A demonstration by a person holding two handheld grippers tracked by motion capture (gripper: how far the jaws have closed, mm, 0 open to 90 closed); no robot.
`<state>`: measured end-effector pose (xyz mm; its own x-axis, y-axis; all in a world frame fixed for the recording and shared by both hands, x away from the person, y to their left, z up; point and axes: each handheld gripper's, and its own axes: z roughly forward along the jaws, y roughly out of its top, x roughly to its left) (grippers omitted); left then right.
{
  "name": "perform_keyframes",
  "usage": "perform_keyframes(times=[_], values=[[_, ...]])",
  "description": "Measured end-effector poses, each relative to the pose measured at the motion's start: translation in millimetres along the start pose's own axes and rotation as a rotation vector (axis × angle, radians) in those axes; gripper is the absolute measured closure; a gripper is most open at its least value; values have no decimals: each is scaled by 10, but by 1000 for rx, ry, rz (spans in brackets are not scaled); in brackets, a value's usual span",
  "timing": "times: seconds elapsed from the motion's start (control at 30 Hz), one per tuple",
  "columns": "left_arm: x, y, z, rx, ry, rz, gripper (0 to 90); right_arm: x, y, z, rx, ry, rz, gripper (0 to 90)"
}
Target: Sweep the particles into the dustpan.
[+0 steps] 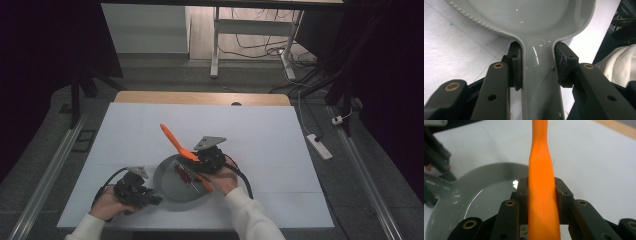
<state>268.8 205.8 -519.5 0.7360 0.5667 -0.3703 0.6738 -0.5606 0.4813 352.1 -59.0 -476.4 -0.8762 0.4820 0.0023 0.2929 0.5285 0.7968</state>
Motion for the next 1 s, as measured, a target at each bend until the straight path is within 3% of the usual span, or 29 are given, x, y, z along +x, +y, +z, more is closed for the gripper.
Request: perform_keyframes(times=[0.23,0.53,0.77,1.0], values=[[1,0,3,3,0,1,618,-156,-12,-137,-20,-69,28,699],[-2,0,1,1,-1,0,619,-334,-139,-156,18,-149,64,699],[-2,0,4,3,-1,0,619,-361,-250,-82,54,-152,82,699],[-4,-1,-2,-2,-3,0,619,-244,-238,-17,45,-119,80,699]])
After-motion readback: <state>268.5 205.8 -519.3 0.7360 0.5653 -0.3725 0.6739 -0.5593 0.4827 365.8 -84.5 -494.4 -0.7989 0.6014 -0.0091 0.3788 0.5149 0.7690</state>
